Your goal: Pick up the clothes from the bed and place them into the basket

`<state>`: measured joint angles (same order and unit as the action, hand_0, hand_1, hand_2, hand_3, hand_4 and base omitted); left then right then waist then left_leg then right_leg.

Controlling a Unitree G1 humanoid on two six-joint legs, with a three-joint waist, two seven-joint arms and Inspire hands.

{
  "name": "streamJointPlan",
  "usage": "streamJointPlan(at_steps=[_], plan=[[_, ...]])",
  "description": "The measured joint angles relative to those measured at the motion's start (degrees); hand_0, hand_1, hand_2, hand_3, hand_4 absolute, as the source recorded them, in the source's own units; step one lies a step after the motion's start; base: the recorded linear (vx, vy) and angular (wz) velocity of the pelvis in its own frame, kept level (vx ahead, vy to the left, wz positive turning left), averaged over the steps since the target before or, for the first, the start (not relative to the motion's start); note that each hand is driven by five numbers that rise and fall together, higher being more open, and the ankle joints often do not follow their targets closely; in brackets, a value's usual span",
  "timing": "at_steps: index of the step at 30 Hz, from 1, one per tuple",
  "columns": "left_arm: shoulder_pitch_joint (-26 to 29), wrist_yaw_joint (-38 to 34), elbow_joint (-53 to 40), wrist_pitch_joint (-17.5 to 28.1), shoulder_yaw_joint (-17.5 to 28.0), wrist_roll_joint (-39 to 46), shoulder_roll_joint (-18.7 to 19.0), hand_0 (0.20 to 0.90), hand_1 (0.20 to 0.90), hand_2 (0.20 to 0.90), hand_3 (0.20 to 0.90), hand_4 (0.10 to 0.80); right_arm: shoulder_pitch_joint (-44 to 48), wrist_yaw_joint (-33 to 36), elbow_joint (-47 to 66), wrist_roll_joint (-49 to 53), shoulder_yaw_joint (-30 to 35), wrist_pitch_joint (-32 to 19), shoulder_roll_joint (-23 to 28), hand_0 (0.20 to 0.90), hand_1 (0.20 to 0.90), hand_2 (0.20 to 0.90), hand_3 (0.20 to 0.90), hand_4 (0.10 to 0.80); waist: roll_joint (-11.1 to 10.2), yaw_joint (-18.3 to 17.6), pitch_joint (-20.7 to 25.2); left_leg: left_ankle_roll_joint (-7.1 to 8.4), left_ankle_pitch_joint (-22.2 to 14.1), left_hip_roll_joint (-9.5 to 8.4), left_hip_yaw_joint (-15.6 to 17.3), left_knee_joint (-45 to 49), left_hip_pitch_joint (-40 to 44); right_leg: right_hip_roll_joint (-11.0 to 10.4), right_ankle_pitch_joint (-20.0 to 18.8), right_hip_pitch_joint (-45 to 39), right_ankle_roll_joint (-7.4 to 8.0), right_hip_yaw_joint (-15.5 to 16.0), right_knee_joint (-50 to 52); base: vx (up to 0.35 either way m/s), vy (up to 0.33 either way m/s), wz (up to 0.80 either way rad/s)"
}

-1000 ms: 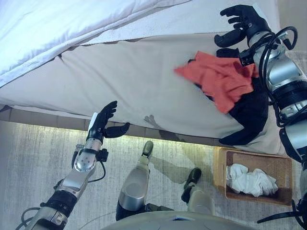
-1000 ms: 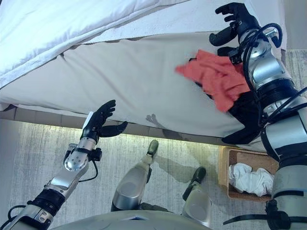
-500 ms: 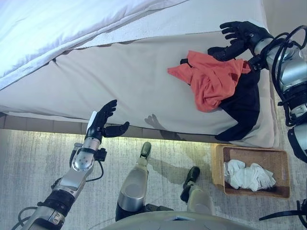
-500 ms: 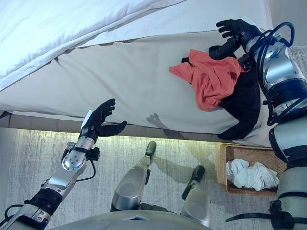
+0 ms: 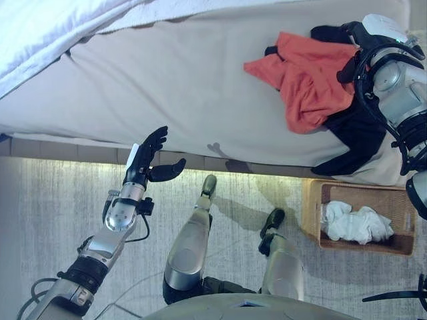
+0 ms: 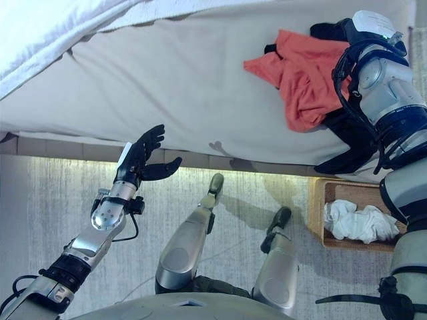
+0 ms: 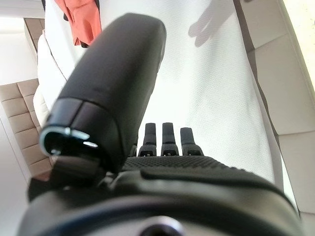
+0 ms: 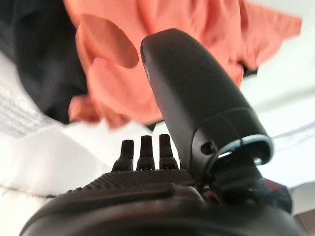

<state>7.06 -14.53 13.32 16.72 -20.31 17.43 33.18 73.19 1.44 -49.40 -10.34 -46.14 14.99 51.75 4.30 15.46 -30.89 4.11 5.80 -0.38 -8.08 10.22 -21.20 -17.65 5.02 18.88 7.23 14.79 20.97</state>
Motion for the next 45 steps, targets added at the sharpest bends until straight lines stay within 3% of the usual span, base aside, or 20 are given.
streamJointPlan(at_steps=[2,5,12,13,14,15,36,45], plan=[[-0.2,-0.5,-1.5,0.0,0.0,0.7,1.2,0.900,0.900,0.900,0.900,0.800,0.0,0.9,-0.3,-0.4,0.2,0.2,-1.4,0.900,0.900,0.900,0.900,0.800,0.0,0.4,0.0,-0.72,-0.8,-1.16,-0.6,2.9,-3.3,-1.0,1.5,3.5,-0.48,-0.1,4.0,0.014,-0.021,0.20],[-1.0,-1.1,-3.0,0.0,0.0,0.7,2.0,0.900,0.900,0.900,0.900,0.800,-0.4,1.0,-1.3,-0.3,0.3,0.0,-3.4,0.900,0.900,0.900,0.900,0.800,0.4,2.0,-0.6,-0.97,-2.5,-1.59,-0.6,6.3,-5.9,-1.7,3.3,6.3,-0.70,-0.9,7.7,-0.046,-0.012,0.06],[-2.9,-1.4,-5.9,-0.1,-0.1,1.0,2.7,0.900,0.900,0.900,0.900,0.800,-0.3,2.4,-3.9,-0.3,0.8,0.1,-4.3,0.900,0.900,0.900,0.900,0.800,0.9,3.3,-0.7,-0.96,-2.5,-1.91,-1.8,10.7,-14.3,-2.0,4.2,14.6,-1.28,-1.5,13.0,-0.052,0.005,0.07],[-3.2,-1.4,-5.9,-0.1,-0.1,1.0,2.7,0.900,0.900,0.900,0.900,0.800,-0.4,2.4,-3.9,-0.3,0.8,0.1,-4.3,0.566,0.566,0.566,0.510,0.410,1.0,3.3,-0.7,-1.01,-2.5,-1.92,-1.8,11.2,-15.0,-2.0,4.2,15.2,-1.29,-1.6,13.3,0.000,0.000,0.00],[-3.3,-1.4,-5.9,-0.1,-0.1,1.0,2.8,0.900,0.900,0.900,0.900,0.800,-0.4,2.4,-3.9,-0.3,0.8,0.1,-4.3,0.566,0.566,0.566,0.510,0.410,1.0,3.3,-0.7,-1.01,-2.5,-1.92,-1.9,11.4,-15.1,-2.0,4.2,15.3,-1.29,-1.6,13.4,0.000,0.000,0.00],[-3.5,-1.4,-5.9,-0.1,-0.1,1.0,2.8,0.900,0.900,0.900,0.900,0.800,-0.4,2.4,-3.9,-0.3,0.8,0.1,-4.3,0.300,0.300,0.300,0.200,0.100,1.0,3.2,-0.7,-1.03,-2.4,-1.91,-1.9,11.5,-15.1,-2.0,4.2,15.2,-1.29,-1.7,13.6,-0.037,0.005,-0.01],[-3.4,-1.3,-7.3,-0.1,0.0,1.0,3.8,0.900,0.900,0.900,0.900,0.800,0.0,0.9,-4.3,-0.4,-1.4,2.3,-2.7,0.300,0.300,0.300,0.200,0.100,0.9,2.2,-0.7,-1.28,-2.5,-0.69,-0.4,10.0,-9.2,-0.4,1.8,8.0,-1.63,-1.5,7.5,-0.017,0.003,-0.04],[-1.7,-0.8,-6.8,-0.3,0.1,1.0,3.7,0.900,0.900,0.900,0.900,0.800,-1.5,0.8,2.4,0.6,-1.4,1.0,-0.4,0.300,0.300,0.300,0.200,0.100,0.3,0.0,-0.9,-1.71,-2.8,0.57,1.6,4.5,3.6,0.9,-0.5,-5.2,-0.71,-1.6,-1.2,0.059,0.006,-0.10]])
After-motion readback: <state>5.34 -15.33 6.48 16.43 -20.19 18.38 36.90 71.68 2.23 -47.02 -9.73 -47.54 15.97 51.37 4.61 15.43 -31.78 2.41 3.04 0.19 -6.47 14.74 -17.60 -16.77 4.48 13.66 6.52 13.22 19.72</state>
